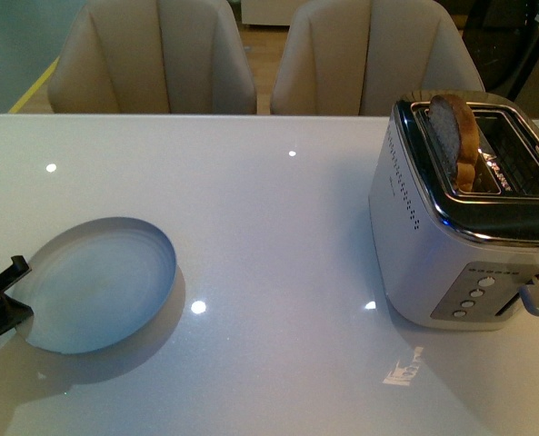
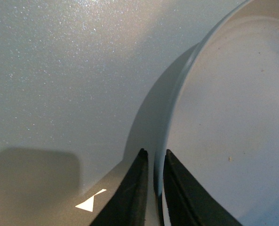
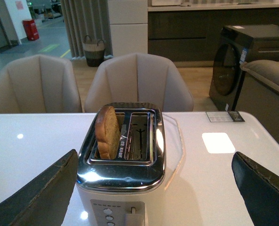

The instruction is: Left arm holds plate, right arm toasts bread

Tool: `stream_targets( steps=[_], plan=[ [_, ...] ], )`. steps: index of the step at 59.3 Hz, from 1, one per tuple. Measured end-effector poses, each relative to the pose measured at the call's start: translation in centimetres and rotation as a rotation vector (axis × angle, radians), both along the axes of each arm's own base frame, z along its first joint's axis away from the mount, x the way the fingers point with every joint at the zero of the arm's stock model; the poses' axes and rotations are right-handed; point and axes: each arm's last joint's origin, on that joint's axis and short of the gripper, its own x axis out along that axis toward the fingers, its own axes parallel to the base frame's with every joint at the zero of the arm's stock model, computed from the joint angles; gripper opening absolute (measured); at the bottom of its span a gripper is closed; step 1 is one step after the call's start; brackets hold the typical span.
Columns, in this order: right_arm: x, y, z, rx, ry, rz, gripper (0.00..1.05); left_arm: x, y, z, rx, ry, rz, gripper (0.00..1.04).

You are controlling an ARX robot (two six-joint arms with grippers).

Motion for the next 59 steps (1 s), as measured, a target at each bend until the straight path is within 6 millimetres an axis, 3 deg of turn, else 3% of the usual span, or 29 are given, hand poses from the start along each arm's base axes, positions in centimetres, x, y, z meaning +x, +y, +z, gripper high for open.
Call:
stream_targets(
  steps=[8,13,25,37,45,57,59],
  plan=[
    [0.0,0.0,0.0,0.000,0.000,0.000,0.96,-0.4,0.1,0.5,-0.003,-0.012,0.009,0.46],
    [0.0,0.0,0.0,0.000,0.000,0.000,0.96,-0.8,0.0,2.7,0.002,-0.064,0.019,0.67],
    [0.0,0.0,0.0,0.000,0.000,0.000,0.96,-1.6,-1.3,8.3,0.025,-0.173,0.013,0.98],
    [0.0,0.0,0.0,0.000,0.000,0.000,0.96,-3.3,-3.5,15.0,0.005,-0.325,0.039,0.97],
    [0.0,0.0,0.0,0.000,0.000,0.000,0.96,-4.6,-6.1,20.1,-0.010,-0.441,0.017,0.97],
    [0.0,0.0,0.0,0.000,0.000,0.000,0.96,-5.3,-8.1,23.5,0.005,-0.488,-0.025,0.97],
    [0.0,0.0,0.0,0.000,0.000,0.000,0.96,-5.2,-8.2,23.7,0.095,-0.564,-0.023,0.93]
  ],
)
